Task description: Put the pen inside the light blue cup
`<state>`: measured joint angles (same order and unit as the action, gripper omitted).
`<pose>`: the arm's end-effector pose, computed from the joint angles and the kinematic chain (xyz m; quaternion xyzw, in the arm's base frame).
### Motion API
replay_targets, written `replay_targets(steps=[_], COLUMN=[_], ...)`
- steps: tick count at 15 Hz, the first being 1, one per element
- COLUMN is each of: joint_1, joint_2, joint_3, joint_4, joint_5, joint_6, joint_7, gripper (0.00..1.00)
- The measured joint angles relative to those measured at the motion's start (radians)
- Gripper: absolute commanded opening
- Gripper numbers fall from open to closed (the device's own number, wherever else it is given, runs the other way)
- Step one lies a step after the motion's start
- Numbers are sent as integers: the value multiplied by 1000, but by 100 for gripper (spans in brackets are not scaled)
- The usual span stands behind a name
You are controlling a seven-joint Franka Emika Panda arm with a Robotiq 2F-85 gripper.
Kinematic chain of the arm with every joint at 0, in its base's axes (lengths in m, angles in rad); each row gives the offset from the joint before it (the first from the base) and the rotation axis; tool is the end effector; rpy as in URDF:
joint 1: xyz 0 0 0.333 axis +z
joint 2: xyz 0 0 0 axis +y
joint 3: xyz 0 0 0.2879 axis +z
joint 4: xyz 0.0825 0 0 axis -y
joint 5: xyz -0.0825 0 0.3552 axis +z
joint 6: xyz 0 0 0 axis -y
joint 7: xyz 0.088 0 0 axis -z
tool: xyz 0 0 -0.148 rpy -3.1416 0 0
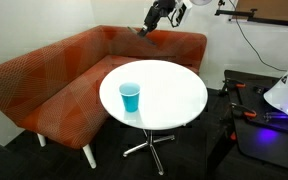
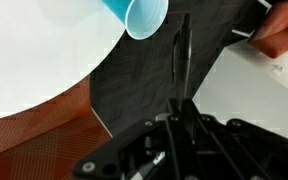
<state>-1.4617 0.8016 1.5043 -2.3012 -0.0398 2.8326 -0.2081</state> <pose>0.5535 0.0148 0.3281 -0.9030 -0.0266 -0.2527 0.3463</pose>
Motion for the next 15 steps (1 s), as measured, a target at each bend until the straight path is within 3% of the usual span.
replay_targets(steps=[5,15], joint_1=[4,3], joint_2=[104,175], joint_3=[16,53], joint_4=[-1,0], joint_5=[41,41], joint_6=[72,27], joint_7=[0,0], gripper=[3,3])
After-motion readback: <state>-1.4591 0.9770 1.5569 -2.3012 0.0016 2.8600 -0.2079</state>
